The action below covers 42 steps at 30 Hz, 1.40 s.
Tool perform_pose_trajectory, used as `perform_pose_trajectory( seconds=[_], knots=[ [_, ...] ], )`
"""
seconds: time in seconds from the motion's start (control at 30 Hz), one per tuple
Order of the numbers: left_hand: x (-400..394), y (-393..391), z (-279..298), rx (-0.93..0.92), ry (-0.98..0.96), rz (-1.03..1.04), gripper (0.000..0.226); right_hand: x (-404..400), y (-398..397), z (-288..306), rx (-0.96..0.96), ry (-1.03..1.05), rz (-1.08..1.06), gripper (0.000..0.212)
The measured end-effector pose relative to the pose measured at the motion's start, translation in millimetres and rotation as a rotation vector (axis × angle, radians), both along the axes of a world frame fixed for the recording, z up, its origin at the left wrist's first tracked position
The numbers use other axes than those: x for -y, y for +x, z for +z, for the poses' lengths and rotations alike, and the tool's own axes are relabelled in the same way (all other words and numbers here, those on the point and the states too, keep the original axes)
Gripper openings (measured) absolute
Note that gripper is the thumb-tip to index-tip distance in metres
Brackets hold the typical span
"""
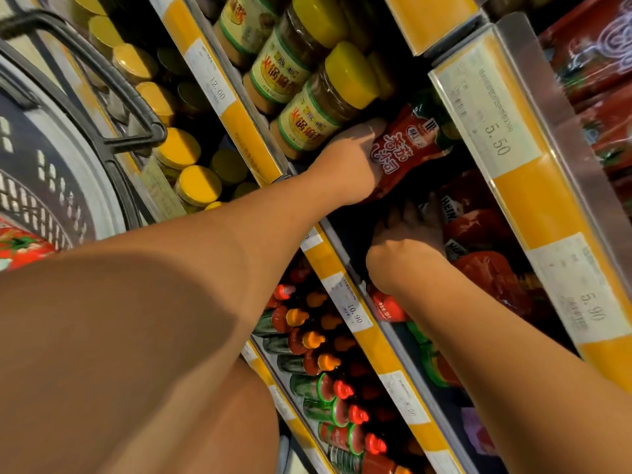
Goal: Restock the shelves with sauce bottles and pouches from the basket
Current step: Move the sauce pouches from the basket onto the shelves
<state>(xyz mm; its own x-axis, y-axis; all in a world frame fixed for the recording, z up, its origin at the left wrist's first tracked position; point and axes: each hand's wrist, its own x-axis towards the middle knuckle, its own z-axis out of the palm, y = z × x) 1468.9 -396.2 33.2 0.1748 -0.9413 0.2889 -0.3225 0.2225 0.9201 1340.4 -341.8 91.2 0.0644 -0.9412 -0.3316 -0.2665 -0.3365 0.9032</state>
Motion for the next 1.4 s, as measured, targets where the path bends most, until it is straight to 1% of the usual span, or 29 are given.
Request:
perform_pose_trajectory(
  seconds=[0.13,0.2,0.3,0.4,0.5,0.63,0.87,0.93,1.0,1.1,1.17,1.2,1.23,1.3,1.4],
  knots=[
    [8.5,-0.6,-2.6,0.064,-0.001,-0.004,0.045,1.6,-8.6,-1.6,-0.001,-0.001,-0.014,0.076],
    [11.7,-1.6,-3.1,0.077,0.03,-0.017,0.045,0.5,-9.3,-2.7,-0.012,0.003,-0.035,0.077],
    [14.7,-6.1,-4.6,0.01,0.143,-0.042,0.052,-3.3,-11.9,-3.9,-0.019,0.011,-0.053,0.077],
    [14.5,-9.5,-6.0,-0.008,0.17,-0.053,0.053,-9.5,-20.1,-5.0,-0.023,0.008,-0.043,0.074],
    [12.1,-12.9,-2.8,-0.029,0.143,-0.046,0.055,-15.4,-29.0,-6.1,-0.021,0.004,-0.04,0.074],
    [2.4,-16.4,11.3,-0.079,0.032,-0.06,0.051,-16.1,-36.5,-8.2,-0.009,0.008,-0.028,0.075],
    [0.3,-30.0,16.9,-0.119,-0.016,-0.115,0.047,-17.4,-34.9,-5.1,0.03,0.024,-0.016,0.072],
    [2.6,-32.1,18.6,-0.111,-0.032,-0.139,0.046,-24.4,-32.0,0.3,0.116,0.053,0.019,0.07],
    [7.7,-33.4,18.6,-0.101,-0.044,-0.172,0.044,-39.7,-29.6,5.7,0.247,0.096,0.086,0.065],
    [16.1,-35.6,19.2,-0.087,-0.061,-0.213,0.043,-67.5,-26.7,7.8,0.538,0.118,0.197,0.056],
    [23.8,-38.5,17.4,-0.074,-0.069,-0.217,0.045,-82.2,-27.7,1.8,0.721,0.122,0.196,0.045],
    [27.6,-40.7,15.9,-0.067,-0.075,-0.213,0.045,-88.4,-29.4,-3.2,0.794,0.143,0.176,0.047],
    [30.5,-43.7,15.1,-0.063,-0.068,-0.206,0.044,-94.0,-32.4,-9.1,0.859,0.175,0.14,0.056],
    [38.1,-48.6,13.0,-0.084,-0.055,-0.203,0.043,-101.7,-39.3,-20.9,0.946,0.221,0.085,0.081],
    [47.5,-54.7,15.6,-0.074,-0.063,-0.167,0.038,-107.6,-45.3,-33.3,1.06,0.225,0.055,0.101]
  ],
)
